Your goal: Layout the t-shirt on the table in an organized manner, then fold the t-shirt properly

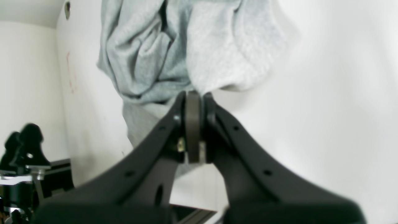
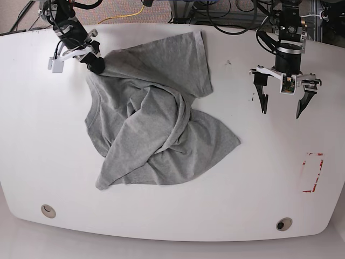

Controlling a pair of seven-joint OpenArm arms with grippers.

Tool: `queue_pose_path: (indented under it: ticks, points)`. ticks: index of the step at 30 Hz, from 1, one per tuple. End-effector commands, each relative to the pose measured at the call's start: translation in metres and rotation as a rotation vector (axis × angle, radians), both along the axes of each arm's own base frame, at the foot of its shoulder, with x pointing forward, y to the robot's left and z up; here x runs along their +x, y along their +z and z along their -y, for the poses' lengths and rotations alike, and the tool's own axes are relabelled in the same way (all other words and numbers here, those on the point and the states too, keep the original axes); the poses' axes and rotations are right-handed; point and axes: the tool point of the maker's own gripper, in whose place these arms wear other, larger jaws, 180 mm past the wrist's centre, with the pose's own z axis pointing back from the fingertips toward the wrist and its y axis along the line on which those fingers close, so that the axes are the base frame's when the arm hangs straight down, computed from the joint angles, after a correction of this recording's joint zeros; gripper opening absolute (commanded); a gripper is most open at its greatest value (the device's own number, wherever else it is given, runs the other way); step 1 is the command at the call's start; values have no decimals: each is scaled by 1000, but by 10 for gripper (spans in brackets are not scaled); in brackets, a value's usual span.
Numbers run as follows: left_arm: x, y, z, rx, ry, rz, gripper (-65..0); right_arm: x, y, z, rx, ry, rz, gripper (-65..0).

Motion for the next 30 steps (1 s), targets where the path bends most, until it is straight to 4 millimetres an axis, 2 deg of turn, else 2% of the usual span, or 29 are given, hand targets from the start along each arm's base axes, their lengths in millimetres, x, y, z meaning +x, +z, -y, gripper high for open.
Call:
queue_pose_path:
  ticks: [1,7,12,19,24,26,30]
  points:
    - [12,17,2,0,-6,57,-140,15,20,11,-12,-1,77,-650]
    - [31,18,17,-22,-25,31,-140,29,36,27,-42,-16,131,-650]
    - [47,14,34,-39,-48,-26,-140,37,41,29,-49,-10,155,-650]
    - [60,-4,51,-80,-25,-176,-139,43,45,29,-52,-11,174,-650]
    - [66,-27,67,-128,-19,-323,-132,44,45,30,-53,-12,175,-650]
    - [67,-38,77,-127,-54,-380,-107,47,48,30,-53,-12,186,-650]
    - [70,-56,84,-154,-71,-457,-54,48,48,30,-53,-12,189,-650]
